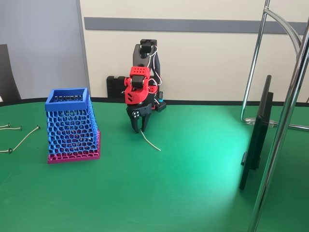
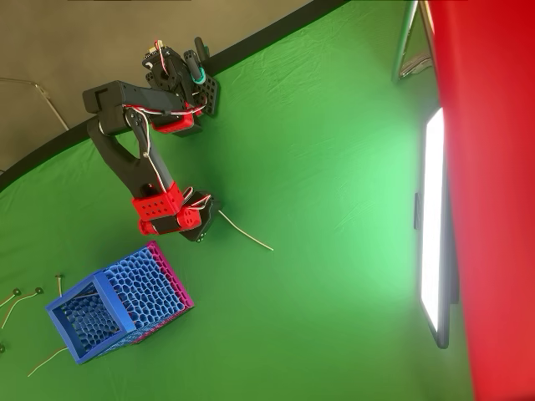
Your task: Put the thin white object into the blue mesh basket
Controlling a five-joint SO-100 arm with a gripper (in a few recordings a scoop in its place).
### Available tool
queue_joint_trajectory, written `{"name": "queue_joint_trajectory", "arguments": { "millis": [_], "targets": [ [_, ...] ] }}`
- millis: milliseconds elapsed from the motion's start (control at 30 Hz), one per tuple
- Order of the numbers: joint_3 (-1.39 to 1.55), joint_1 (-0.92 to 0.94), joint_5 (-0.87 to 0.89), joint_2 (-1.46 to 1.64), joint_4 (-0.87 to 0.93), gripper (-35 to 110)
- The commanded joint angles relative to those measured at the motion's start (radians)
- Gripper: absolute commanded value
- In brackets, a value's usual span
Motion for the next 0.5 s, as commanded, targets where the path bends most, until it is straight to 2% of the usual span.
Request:
{"name": "queue_joint_trajectory", "arguments": {
  "millis": [0,467],
  "targets": [
    [-0.034,0.003,-0.009,-0.005,-0.005,13],
    [-0.051,0.014,-0.023,-0.032,-0.005,2]
  ]
}}
